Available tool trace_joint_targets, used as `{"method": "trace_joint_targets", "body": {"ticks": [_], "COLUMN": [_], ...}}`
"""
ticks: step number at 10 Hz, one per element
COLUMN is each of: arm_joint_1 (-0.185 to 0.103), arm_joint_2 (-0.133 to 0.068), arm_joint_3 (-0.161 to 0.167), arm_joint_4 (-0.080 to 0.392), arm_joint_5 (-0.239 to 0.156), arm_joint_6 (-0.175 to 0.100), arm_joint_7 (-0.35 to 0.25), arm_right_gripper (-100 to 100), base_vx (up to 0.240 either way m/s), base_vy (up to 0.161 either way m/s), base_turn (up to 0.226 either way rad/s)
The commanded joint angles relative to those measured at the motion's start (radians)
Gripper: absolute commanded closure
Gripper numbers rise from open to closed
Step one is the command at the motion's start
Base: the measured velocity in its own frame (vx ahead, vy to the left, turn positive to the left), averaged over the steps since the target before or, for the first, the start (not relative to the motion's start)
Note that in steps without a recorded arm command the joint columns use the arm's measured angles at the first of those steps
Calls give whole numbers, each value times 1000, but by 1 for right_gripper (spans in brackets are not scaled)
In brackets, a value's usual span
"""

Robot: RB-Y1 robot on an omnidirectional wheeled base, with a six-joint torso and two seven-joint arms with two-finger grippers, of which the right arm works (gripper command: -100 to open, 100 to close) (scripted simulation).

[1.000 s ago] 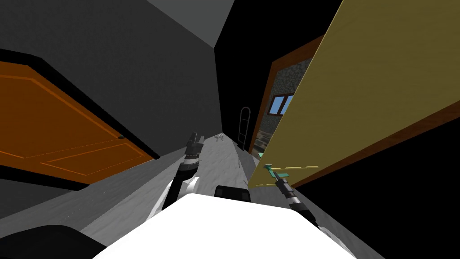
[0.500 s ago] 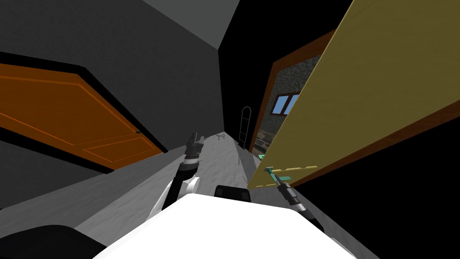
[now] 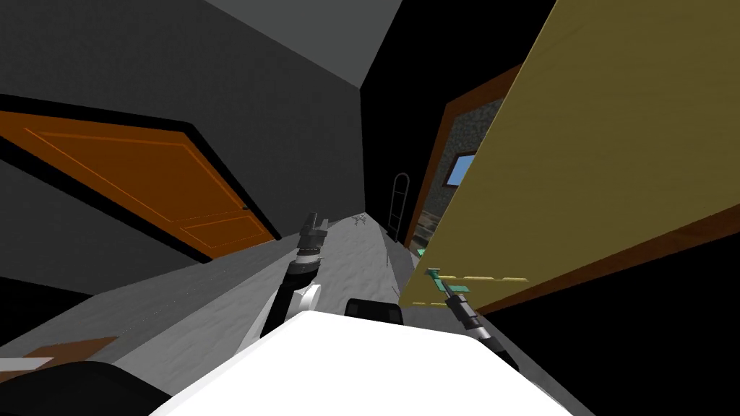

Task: Pull the door open

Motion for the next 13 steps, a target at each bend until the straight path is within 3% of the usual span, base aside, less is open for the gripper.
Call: {"method": "trace_joint_targets", "body": {"ticks": [1, 8, 12, 13], "arm_joint_1": [-16, -43, -49, -49], "arm_joint_2": [6, 28, 33, 33], "arm_joint_3": [-7, -36, -43, -43], "arm_joint_4": [-1, -11, -35, -13], "arm_joint_5": [-4, -19, -23, -23], "arm_joint_6": [9, 65, 77, 77], "arm_joint_7": [7, 36, 42, 42], "arm_right_gripper": [100, 100, 100, 100], "base_vx": [74, -2, -28, 0], "base_vy": [-58, -45, -30, 0], "base_turn": [289, 209, 102, 0]}}
